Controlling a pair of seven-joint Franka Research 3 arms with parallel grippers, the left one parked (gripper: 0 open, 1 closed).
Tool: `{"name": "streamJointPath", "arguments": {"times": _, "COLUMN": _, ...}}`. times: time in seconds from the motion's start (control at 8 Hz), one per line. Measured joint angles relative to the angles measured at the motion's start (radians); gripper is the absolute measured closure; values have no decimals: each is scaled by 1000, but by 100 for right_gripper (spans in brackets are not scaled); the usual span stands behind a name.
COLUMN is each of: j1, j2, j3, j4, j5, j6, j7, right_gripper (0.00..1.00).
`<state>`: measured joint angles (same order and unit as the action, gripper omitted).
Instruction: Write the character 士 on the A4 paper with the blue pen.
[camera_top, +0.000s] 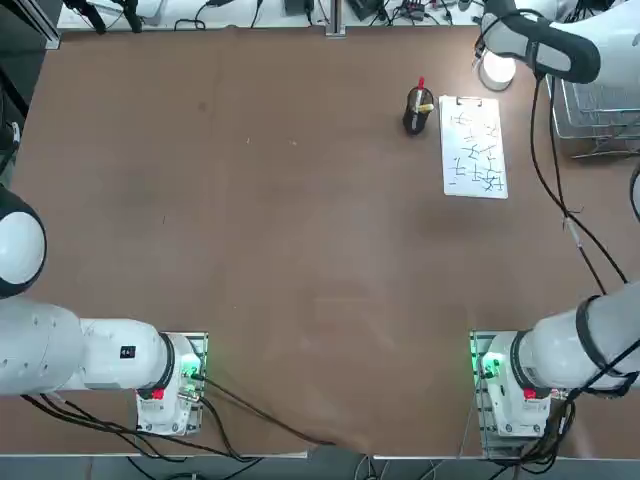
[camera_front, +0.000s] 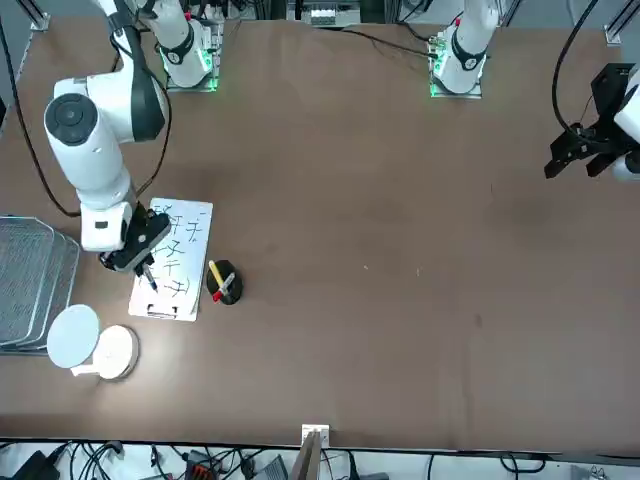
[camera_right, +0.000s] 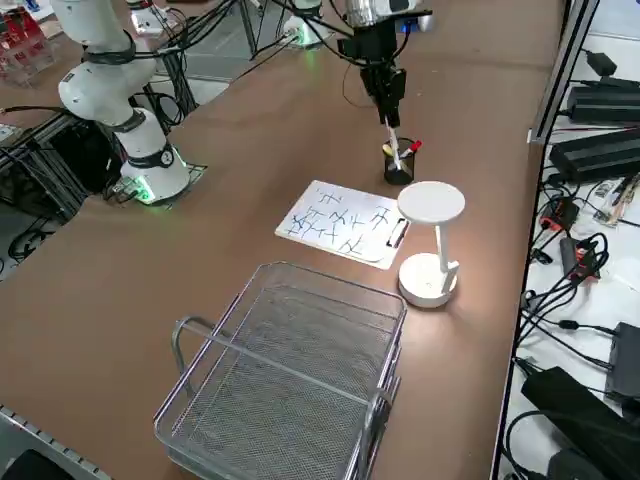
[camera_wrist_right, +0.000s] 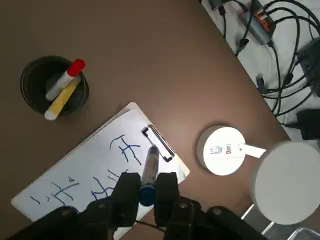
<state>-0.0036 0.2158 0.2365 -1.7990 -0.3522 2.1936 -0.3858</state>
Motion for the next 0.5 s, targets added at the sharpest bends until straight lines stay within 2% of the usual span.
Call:
{"name": "streamJointPath", "arguments": {"times": 0.25, "j1": 22, "j2": 2, "j3": 5, "j4": 24, "j5": 15, "j6": -16, "j7": 193, "right_gripper": 81}}
{"name": "streamJointPath", "arguments": {"times": 0.5, "j1": 44, "j2": 10, "j3": 27, "j4": 31, "j5": 89, "j6": -19, "j7": 411, "right_gripper": 81}}
